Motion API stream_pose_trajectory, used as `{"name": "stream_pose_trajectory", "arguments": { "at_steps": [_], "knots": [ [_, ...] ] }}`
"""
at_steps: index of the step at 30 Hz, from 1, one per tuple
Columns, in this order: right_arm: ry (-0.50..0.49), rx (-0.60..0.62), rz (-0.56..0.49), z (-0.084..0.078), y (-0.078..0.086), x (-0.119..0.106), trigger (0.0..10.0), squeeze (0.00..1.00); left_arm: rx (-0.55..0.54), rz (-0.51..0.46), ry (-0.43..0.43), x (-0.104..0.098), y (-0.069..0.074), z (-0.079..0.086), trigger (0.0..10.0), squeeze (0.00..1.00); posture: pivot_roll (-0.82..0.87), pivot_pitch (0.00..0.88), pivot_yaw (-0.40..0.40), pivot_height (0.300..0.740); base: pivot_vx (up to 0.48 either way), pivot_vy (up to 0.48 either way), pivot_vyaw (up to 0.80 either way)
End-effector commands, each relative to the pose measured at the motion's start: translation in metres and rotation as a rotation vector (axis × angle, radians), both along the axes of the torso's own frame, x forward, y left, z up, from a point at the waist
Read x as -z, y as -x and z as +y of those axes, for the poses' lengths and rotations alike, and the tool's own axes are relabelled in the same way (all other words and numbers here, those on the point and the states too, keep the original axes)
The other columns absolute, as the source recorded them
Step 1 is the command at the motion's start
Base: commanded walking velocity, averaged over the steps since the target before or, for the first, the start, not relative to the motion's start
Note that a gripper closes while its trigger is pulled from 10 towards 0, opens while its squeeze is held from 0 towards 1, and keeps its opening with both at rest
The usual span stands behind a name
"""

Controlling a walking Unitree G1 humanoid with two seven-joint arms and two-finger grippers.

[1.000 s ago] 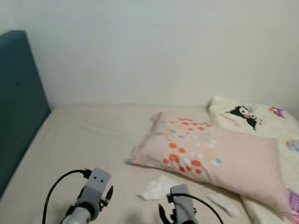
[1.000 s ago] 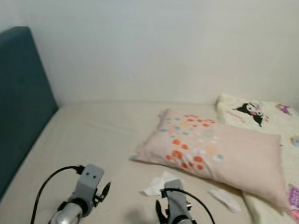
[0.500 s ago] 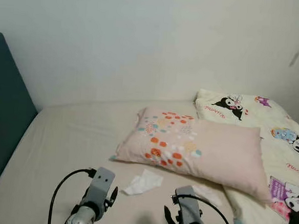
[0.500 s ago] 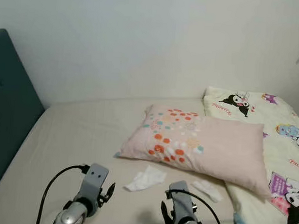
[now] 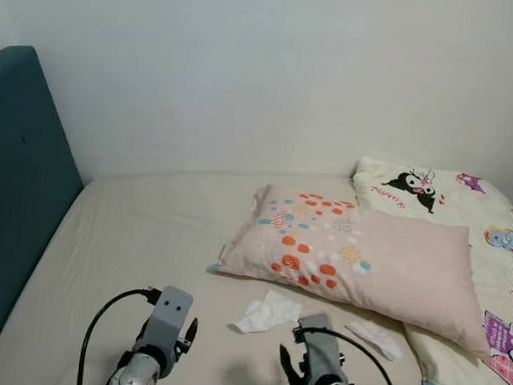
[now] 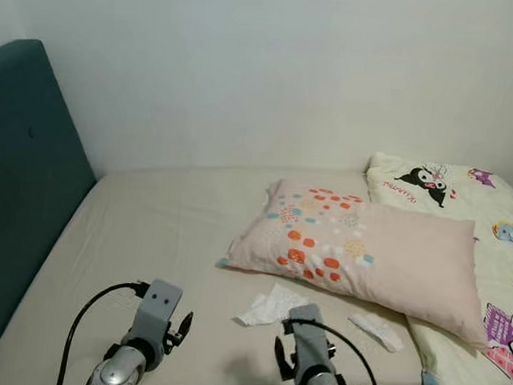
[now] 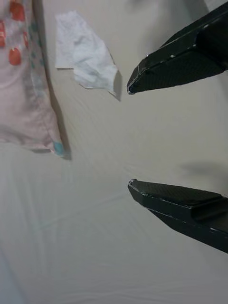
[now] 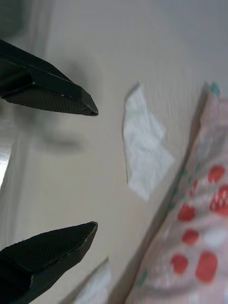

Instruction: Clean up the room

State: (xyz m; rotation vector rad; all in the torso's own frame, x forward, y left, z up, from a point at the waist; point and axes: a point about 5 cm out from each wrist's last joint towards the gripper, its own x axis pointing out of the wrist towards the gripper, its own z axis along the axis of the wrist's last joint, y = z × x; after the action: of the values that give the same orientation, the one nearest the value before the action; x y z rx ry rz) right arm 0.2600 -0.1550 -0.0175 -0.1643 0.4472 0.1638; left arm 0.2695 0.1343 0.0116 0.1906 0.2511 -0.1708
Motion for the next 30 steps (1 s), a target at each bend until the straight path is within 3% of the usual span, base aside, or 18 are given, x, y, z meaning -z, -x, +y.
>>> {"name": "stream_pose_trajectory", "arguments": {
  "at_steps": [1, 9, 30],
  "knots": [
    [-0.014, 0.014, -0.020, -0.0001, -0.0036, -0.0039, 10.0, 0.00, 0.007, -0.009, 0.012, -0.0026, -0.0010, -0.0019, 10.0, 0.00, -0.03, 0.037, -0.011, 0.740, 0.000, 0.000, 0.00],
    [-0.028, 0.037, -0.054, -0.0046, -0.0123, -0.0122, 10.0, 0.00, 0.034, -0.020, 0.032, -0.0059, -0.0023, -0.0040, 10.0, 0.00, -0.04, 0.038, -0.006, 0.702, 0.000, 0.000, 0.00],
    [-0.028, 0.042, -0.063, -0.0066, -0.0123, -0.0132, 10.0, 0.00, 0.053, -0.021, 0.031, -0.0067, -0.0009, -0.0051, 10.0, 0.00, -0.04, 0.043, -0.004, 0.634, 0.000, 0.000, 0.00]
  ]
}}
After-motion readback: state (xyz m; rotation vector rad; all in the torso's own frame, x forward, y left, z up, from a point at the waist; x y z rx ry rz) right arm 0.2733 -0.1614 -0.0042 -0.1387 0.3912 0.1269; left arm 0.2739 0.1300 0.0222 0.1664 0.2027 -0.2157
